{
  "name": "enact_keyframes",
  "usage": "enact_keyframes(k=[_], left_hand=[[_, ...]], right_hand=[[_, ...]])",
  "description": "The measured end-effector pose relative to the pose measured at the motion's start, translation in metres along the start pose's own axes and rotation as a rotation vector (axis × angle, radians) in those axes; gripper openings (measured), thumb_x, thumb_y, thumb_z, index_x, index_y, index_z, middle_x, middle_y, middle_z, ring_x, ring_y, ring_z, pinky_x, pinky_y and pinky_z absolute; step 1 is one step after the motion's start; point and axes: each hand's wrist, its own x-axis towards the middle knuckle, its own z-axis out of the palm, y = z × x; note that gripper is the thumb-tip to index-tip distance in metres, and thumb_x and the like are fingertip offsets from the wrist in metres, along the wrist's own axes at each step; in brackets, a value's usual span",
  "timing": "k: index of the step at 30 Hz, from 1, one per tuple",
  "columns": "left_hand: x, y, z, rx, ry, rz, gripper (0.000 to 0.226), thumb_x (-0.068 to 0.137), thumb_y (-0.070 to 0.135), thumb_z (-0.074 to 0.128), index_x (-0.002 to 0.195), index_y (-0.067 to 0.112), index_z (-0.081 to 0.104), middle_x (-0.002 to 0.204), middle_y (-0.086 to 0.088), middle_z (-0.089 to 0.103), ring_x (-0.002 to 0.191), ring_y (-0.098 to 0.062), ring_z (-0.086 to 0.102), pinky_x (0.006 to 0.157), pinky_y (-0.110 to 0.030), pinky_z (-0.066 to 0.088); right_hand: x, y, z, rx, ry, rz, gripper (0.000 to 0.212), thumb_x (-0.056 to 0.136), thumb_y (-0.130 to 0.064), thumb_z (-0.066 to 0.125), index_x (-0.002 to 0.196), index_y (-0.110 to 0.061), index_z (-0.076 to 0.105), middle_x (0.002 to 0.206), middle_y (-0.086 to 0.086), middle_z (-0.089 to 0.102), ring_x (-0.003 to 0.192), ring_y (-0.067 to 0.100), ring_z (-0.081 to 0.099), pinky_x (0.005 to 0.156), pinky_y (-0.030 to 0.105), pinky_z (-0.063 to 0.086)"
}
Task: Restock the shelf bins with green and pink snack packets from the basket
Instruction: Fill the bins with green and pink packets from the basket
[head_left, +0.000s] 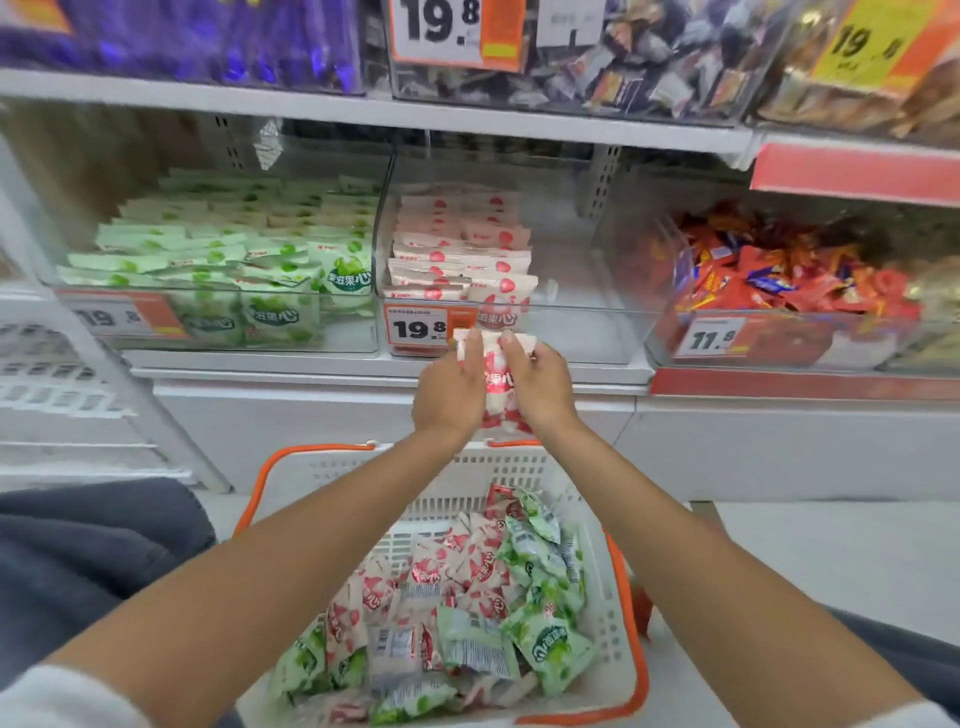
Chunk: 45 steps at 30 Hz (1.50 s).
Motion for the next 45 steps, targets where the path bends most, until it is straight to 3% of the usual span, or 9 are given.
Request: enact_keyframes(k=[7, 12, 18, 22, 25, 29, 34, 38, 45], left_hand=[[0.039, 0.043, -0.019, 0.009, 0.08, 0.245, 0.061, 0.101, 0.056, 0.026, 0.057, 0.018, 0.043, 0.056, 0.0, 0.05, 0.054, -0.021, 0.048, 0.05, -0.033, 0.029], [0.081, 0.048, -0.046, 0.171, 0.02, 0.423, 0.062, 0.105, 0.045, 0.02, 0.083, 0.01, 0.066, 0.084, -0.008, 0.069, 0.08, -0.026, 0.063, 0.074, -0.041, 0.051], [0.107, 0.043, -0.05, 0.338, -0.006, 0.501, 0.038, 0.103, 0.029, 0.036, 0.08, 0.01, 0.059, 0.078, -0.005, 0.064, 0.079, -0.028, 0.06, 0.07, -0.042, 0.05], [0.116, 0.051, -0.05, 0.329, -0.085, 0.491, 0.027, 0.101, 0.021, 0.041, 0.111, 0.015, 0.066, 0.11, -0.003, 0.068, 0.1, -0.023, 0.06, 0.085, -0.041, 0.051], [0.121, 0.052, -0.049, 0.265, -0.201, 0.415, 0.032, 0.098, 0.019, 0.051, 0.128, 0.019, 0.06, 0.112, 0.002, 0.064, 0.094, -0.019, 0.06, 0.082, -0.033, 0.05], [0.129, 0.054, -0.051, 0.34, -0.291, 0.428, 0.011, 0.091, 0.02, 0.065, 0.095, 0.017, 0.074, 0.09, 0.004, 0.069, 0.085, -0.018, 0.064, 0.079, -0.037, 0.053], [0.132, 0.058, -0.052, 0.359, -0.322, 0.398, 0.01, 0.089, 0.022, 0.07, 0.091, 0.015, 0.077, 0.088, 0.002, 0.071, 0.082, -0.014, 0.064, 0.077, -0.034, 0.054], [0.131, 0.057, -0.05, 0.37, -0.324, 0.38, 0.005, 0.086, 0.024, 0.073, 0.082, 0.022, 0.075, 0.084, 0.004, 0.071, 0.075, -0.01, 0.062, 0.069, -0.027, 0.048], [0.128, 0.054, -0.05, 0.44, -0.349, 0.358, 0.013, 0.088, 0.026, 0.069, 0.089, 0.017, 0.078, 0.085, 0.006, 0.071, 0.081, -0.013, 0.063, 0.074, -0.032, 0.054]], right_hand=[[0.026, -0.048, -0.027, 0.154, 0.01, -0.097, 0.015, 0.094, -0.028, 0.062, 0.084, -0.017, 0.066, 0.075, -0.005, 0.068, 0.061, -0.004, 0.06, 0.062, 0.017, 0.047], [0.058, -0.081, -0.065, 0.191, 0.077, -0.196, 0.008, 0.093, -0.02, 0.064, 0.094, -0.013, 0.066, 0.078, -0.008, 0.067, 0.06, -0.01, 0.062, 0.053, 0.009, 0.046], [0.091, -0.069, -0.058, 0.024, -0.004, -0.195, 0.028, 0.088, -0.035, 0.069, 0.091, -0.007, 0.07, 0.083, 0.003, 0.074, 0.076, 0.013, 0.07, 0.069, 0.038, 0.057], [0.111, -0.052, -0.051, -0.118, -0.105, -0.17, 0.054, 0.074, -0.056, 0.071, 0.08, -0.003, 0.067, 0.081, 0.016, 0.072, 0.076, 0.031, 0.07, 0.07, 0.057, 0.056], [0.107, -0.052, -0.05, -0.229, -0.264, -0.091, 0.042, 0.081, -0.041, 0.075, 0.07, -0.002, 0.067, 0.076, 0.019, 0.07, 0.07, 0.025, 0.066, 0.077, 0.052, 0.057], [0.105, -0.06, -0.054, -0.207, -0.39, -0.011, 0.021, 0.085, -0.019, 0.075, 0.082, 0.0, 0.066, 0.076, 0.011, 0.064, 0.069, 0.014, 0.06, 0.062, 0.023, 0.058], [0.12, -0.062, -0.048, -0.172, -0.373, 0.195, 0.03, 0.093, -0.036, 0.063, 0.089, -0.006, 0.062, 0.1, 0.019, 0.067, 0.08, 0.026, 0.066, 0.081, 0.046, 0.059], [0.123, -0.06, -0.033, -0.226, -0.284, 0.191, 0.018, 0.095, -0.015, 0.06, 0.078, -0.008, 0.059, 0.077, 0.013, 0.065, 0.072, 0.029, 0.067, 0.075, 0.048, 0.06], [0.127, -0.056, -0.029, -0.384, -0.283, 0.068, 0.025, 0.095, -0.007, 0.054, 0.073, -0.016, 0.051, 0.08, 0.009, 0.064, 0.067, 0.02, 0.062, 0.06, 0.032, 0.056]])
